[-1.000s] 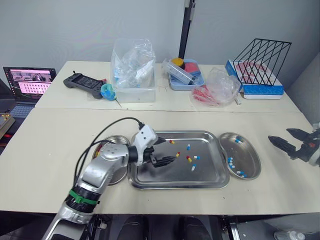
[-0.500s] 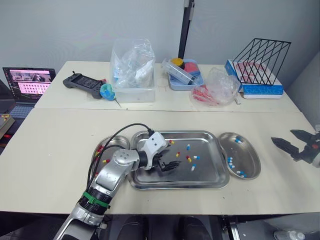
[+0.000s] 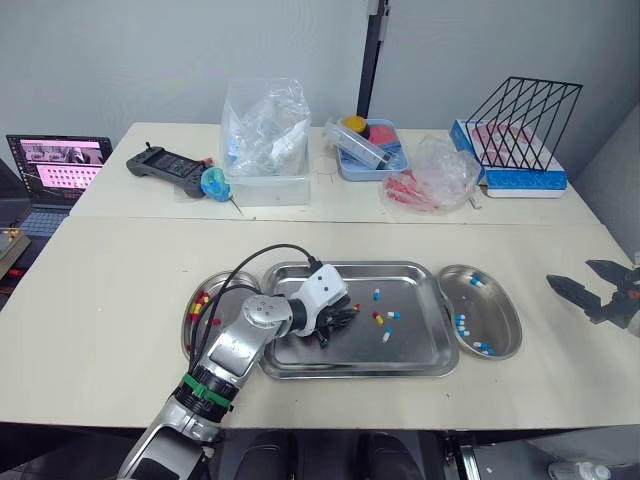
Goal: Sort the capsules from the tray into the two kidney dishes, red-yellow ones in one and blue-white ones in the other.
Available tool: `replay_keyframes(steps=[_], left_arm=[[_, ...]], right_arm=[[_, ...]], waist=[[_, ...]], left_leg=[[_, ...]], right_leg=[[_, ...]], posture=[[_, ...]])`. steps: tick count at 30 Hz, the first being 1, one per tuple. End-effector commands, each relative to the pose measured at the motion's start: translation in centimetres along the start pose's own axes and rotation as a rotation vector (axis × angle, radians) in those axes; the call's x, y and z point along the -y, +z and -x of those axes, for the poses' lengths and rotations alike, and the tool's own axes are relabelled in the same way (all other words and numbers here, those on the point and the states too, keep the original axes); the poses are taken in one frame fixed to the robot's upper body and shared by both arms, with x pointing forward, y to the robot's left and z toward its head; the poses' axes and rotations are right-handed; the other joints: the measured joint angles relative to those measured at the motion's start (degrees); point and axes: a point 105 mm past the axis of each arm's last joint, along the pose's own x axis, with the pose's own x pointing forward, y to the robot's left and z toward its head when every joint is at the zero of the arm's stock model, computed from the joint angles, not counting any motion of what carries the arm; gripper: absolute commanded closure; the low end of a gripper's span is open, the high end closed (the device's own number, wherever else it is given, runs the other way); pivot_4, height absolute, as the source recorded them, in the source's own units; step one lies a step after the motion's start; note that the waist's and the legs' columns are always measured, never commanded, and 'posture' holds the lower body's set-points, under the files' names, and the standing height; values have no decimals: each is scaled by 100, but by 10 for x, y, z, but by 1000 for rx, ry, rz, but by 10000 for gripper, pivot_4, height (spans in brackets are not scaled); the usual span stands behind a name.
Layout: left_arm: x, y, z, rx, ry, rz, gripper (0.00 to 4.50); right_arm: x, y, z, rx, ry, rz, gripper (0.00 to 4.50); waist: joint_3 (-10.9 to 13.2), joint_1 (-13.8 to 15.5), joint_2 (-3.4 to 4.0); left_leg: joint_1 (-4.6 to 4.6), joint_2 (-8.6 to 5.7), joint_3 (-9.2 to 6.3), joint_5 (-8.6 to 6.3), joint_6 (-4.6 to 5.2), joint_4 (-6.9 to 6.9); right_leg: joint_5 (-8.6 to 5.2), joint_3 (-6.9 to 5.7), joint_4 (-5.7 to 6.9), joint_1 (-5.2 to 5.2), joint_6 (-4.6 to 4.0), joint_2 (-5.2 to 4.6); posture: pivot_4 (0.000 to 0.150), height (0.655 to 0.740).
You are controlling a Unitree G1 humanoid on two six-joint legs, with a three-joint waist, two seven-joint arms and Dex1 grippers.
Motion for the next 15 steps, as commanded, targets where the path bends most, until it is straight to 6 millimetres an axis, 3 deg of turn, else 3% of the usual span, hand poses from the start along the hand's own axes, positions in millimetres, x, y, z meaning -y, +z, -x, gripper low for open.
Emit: replay_keyframes(steps=[1, 9, 11, 15], left_arm=[[1, -3, -2, -29, -2, -11, 44657], [-10, 9, 18, 22, -23, -55, 44657], [-15, 21, 28, 82, -25, -28, 44657], [-32, 40, 79, 228, -46, -79, 44657]], right_arm=[[4, 17, 7, 65, -25, 40, 0], [4, 14, 4, 62, -26, 32, 0], [4, 14, 2, 64, -24, 29, 0], [1, 13, -3, 71, -12, 17, 0]], waist=[[0, -1, 0], [-1, -14, 1], [-1, -16, 1], [-1, -27, 3]], left_leg=[[0, 0, 0, 0, 0, 0], [0, 2, 0, 0, 0, -1], [0, 2, 0, 0, 0, -1], [-2, 6, 1, 1, -1, -1]], right_leg=[[0, 0, 0, 0, 0, 0], [-1, 0, 1, -3, -1, 1], [0, 0, 1, -3, -1, 1], [-1, -1, 3, -8, -3, 2]], posture=[[1500, 7400], [1500, 7400], [1500, 7400], [1500, 7400]])
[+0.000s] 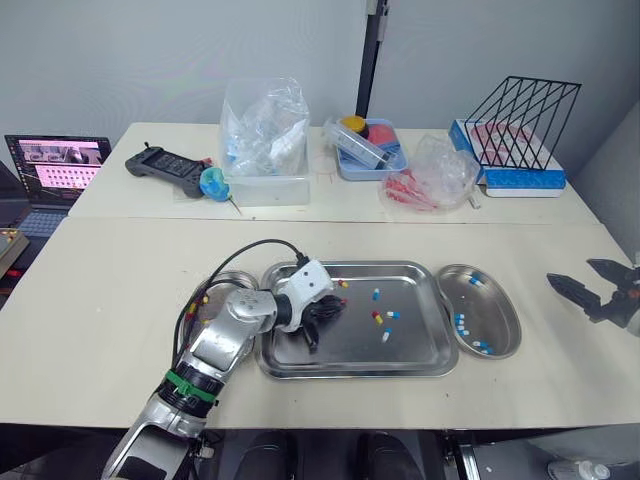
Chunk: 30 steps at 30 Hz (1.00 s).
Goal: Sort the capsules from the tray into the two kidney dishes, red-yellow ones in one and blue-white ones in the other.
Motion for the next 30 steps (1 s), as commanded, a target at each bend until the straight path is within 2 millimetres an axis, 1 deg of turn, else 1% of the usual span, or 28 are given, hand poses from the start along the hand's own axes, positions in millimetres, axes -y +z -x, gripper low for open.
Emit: replay_keyframes(steps=[1, 2, 4, 5, 6, 7, 8, 10, 14, 18, 21, 23, 26, 28, 30], left_arm=[[-14, 28, 44, 149, -5, -56, 44657], [-16, 28, 51, 156, -4, -51, 44657], [-34, 28, 82, 145, 40, -31, 44657], [-39, 24, 96, 116, 52, -30, 44657], [-45, 18, 108, 73, 70, -35, 44657], [-47, 13, 115, 42, 78, -40, 44657], [-48, 3, 126, -17, 78, -38, 44657], [-48, -10, 142, -93, 78, -18, 44657], [-43, -23, 154, -162, 61, -1, 44657], [-40, -29, 155, -173, 68, 17, 44657], [-44, -31, 160, -170, 92, 41, 34335], [-53, -28, 168, -158, 137, 53, 27733], [-65, -25, 174, -108, 196, 74, 17730], [-71, -20, 181, -72, 227, 75, 11114], [-80, -8, 193, 23, 281, 80, 4075]], right_arm=[[2, 12, -1, 51, -6, 22, 0], [2, 12, -2, 55, -4, 19, 0], [1, 12, -4, 54, 4, 18, 0], [1, 12, -6, 53, 7, 19, 0], [1, 12, -7, 53, 10, 19, 0], [1, 12, -8, 53, 12, 20, 0], [-1, 12, -10, 54, 17, 18, 0], [-4, 12, -14, 55, 31, 16, 0], [-6, 12, -18, 56, 43, 13, 0], [-7, 12, -20, 56, 50, 16, 0], [-7, 12, -21, 55, 54, 18, 0], [-3, 14, -21, 57, 51, 20, 0], [1, 16, -20, 53, 39, 39, 0], [6, 18, -17, 62, 21, 45, 0], [11, 20, -14, 71, 0, 47, 0]], waist=[[-1, -13, 3], [-1, -17, 4], [0, -24, 3], [0, -26, 3], [0, -32, 3], [0, -34, 4], [0, -32, 6], [1, -41, 7], [2, 6, 7], [2, 1, 8], [2, -14, 8], [2, -21, 8], [2, -22, 7], [2, -21, 8], [2, -26, 7]], left_leg=[[2, 1, 1, 0, -1, -1], [3, 1, 1, 0, -1, -2], [4, 0, 2, 0, -1, -1], [2, 1, 3, 0, -1, -1], [2, 1, 3, 0, -1, 0], [3, 2, 2, 1, -1, -1], [3, 2, 3, 0, -1, -2], [3, 1, 5, -1, 0, -2], [-1, 2, 5, -1, 0, -2], [0, 4, 4, -1, 0, -2], [0, 5, 6, -1, -1, -3], [1, 6, 7, -1, -1, -3], [2, 5, 7, -1, -2, -3], [1, 4, 7, -1, -1, -3], [0, 4, 7, -1, -2, -3]], right_leg=[[-1, 0, 1, 0, -2, 0], [-2, 0, 1, 0, -3, 0], [-2, 0, 1, 2, -3, -1], [-2, -1, 1, 1, -2, 0], [-2, -3, 1, 1, -2, 0], [-3, -4, 1, 1, -3, 1], [-3, -5, 0, 1, -3, 1], [-4, -4, -1, 1, -3, -2], [-5, -8, -2, -1, -4, -6], [-6, -9, -3, -1, -6, -8], [-6, -9, -2, -3, -7, -7], [-6, -9, 0, -3, -8, -7], [-6, -10, 1, -3, -8, -5], [-6, -10, 2, -4, -7, -6], [-6, -10, 1, -4, -7, -6]], posture=[[1500, 7400], [1500, 7400], [1500, 7400], [1500, 7400], [1500, 7400], [1500, 7400], [1500, 7400], [1500, 7400], [1500, 7400], [1500, 7400], [1500, 7400], [1500, 7400], [1500, 7400], [1500, 7400], [1500, 7400]])
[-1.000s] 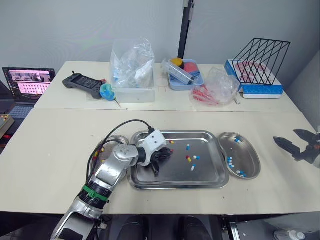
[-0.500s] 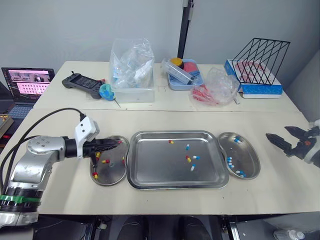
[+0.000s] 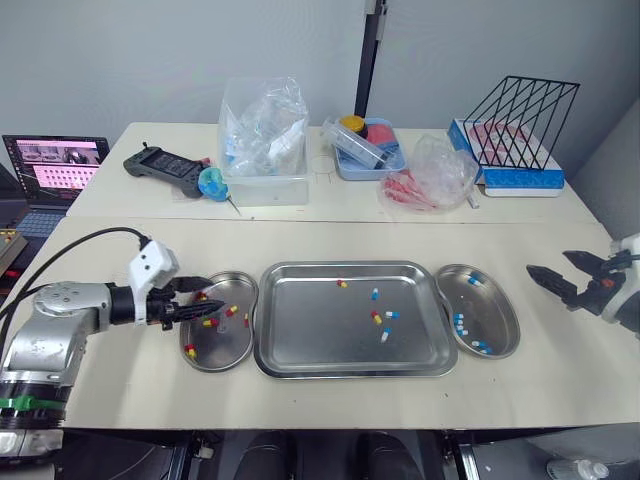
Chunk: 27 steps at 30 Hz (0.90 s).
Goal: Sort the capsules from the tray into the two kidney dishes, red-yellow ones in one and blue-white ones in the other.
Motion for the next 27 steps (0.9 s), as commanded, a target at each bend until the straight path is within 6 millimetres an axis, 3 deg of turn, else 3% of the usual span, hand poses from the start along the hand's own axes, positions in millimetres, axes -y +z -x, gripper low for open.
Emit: replay_keyframes(steps=[1, 4, 8, 20, 27], left_arm=[[-22, 30, 28, 197, 110, -5, 685], [-42, 25, 57, 269, 244, 29, 298], [-52, 4, 73, 224, 321, 30, 298], [-62, -9, 90, 191, 394, -4, 298], [-64, -15, 90, 179, 402, 4, 298]], right_arm=[[15, 20, 12, 51, -55, 62, 0], [22, 17, 16, 58, -87, 65, 0], [27, 14, 18, 76, -115, 63, 0], [27, 16, 13, 96, -125, 76, 0], [25, 20, 11, 98, -115, 82, 0]], waist=[[0, -5, 0], [0, -34, 0], [0, -62, 0], [0, -96, -1], [0, -105, 0]], left_leg=[[1, 0, 0, 0, 0, 0], [2, 2, 0, 0, -1, -3], [4, 1, 2, 1, -2, -5], [4, 5, 2, 1, -3, -6], [4, 5, 2, 0, -3, -6]], right_leg=[[0, 0, 0, 1, 0, 0], [0, -3, 2, 0, -1, 0], [0, -3, 1, 1, -1, -1], [0, -5, 2, -1, -4, -4], [0, -6, 2, -1, -4, -8]], posture=[[1500, 7400], [1500, 7400], [1500, 7400], [1500, 7400], [1500, 7400]])
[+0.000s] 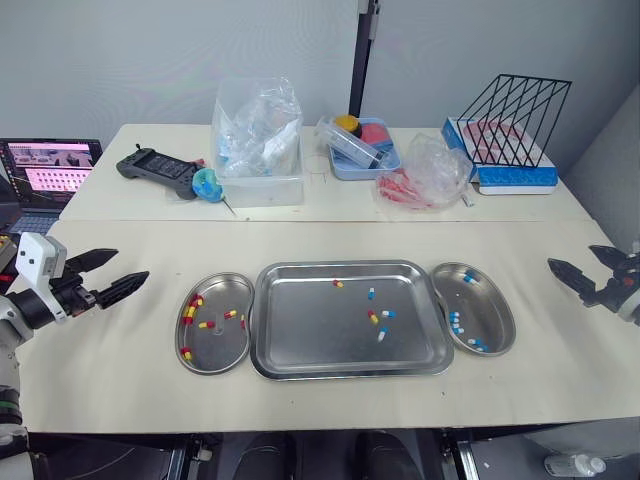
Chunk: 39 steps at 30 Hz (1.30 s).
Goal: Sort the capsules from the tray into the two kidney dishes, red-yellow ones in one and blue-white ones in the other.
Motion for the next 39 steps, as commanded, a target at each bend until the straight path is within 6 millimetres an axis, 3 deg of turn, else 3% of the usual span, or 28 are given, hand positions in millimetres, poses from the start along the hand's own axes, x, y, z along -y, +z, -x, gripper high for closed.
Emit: replay_keyframes(steps=[1, 27, 35, 39], left_arm=[[-10, 10, 4, 13, 44, -45, 298], [-11, 25, -6, 65, 23, -35, 298], [-2, 44, -24, 123, -55, -41, 298], [31, 61, -58, 125, -246, -55, 298]], right_arm=[[3, 19, -1, 48, -11, 39, 0], [2, 22, 0, 50, -6, 50, 0], [1, 21, 2, 53, -11, 54, 0], [-1, 20, 5, 59, -19, 49, 0]], waist=[[0, -3, 0], [0, -8, 0], [0, 1, 0], [0, 31, 0]], left_leg=[[0, 0, 0, 0, 0, 0], [0, -1, 2, 0, 0, 0], [-1, -4, 2, 0, 0, 1], [-1, -5, 3, 1, 0, 1]], right_leg=[[0, 0, 0, 0, 0, 0], [1, -2, 1, 0, 0, 0], [1, -3, 2, 2, 2, 0], [2, -3, 2, 4, 3, 1]], posture=[[1500, 7400], [1500, 7400], [1500, 7400], [1500, 7400]])
